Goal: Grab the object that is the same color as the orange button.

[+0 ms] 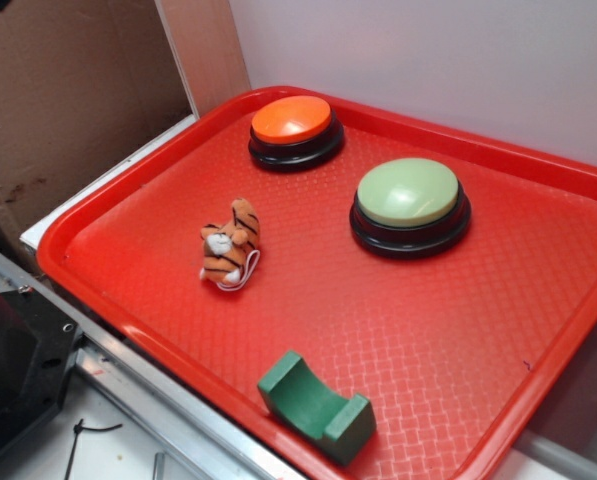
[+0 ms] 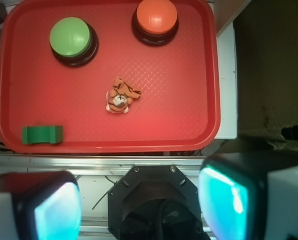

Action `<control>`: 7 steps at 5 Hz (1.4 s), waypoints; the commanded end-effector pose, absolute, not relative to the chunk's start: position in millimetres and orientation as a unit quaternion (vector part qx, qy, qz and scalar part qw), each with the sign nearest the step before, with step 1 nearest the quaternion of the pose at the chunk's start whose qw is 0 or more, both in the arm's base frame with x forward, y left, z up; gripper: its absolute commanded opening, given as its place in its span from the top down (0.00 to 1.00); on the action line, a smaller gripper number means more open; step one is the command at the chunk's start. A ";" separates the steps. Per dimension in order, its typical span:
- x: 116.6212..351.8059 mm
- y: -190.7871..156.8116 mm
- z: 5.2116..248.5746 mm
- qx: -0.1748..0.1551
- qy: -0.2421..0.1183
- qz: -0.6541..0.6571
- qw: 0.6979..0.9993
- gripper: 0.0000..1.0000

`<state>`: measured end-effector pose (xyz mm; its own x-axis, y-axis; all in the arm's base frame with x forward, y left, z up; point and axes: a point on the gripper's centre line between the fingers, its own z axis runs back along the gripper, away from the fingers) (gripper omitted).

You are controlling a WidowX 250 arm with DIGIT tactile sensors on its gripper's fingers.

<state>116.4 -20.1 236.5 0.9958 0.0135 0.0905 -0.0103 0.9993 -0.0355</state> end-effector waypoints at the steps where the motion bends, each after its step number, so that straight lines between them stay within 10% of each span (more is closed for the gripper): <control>1: 116.4 -20.1 236.5 -0.017 -0.045 0.006 0.999 0.00; 4: 165.8 -41.3 142.9 -0.075 -0.113 0.133 0.982 0.00; 7: 190.9 -56.4 38.5 -0.064 -0.078 0.240 0.965 0.00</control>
<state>186.4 -53.9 32.8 0.8658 0.4895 0.1036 -0.4757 0.8695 -0.1327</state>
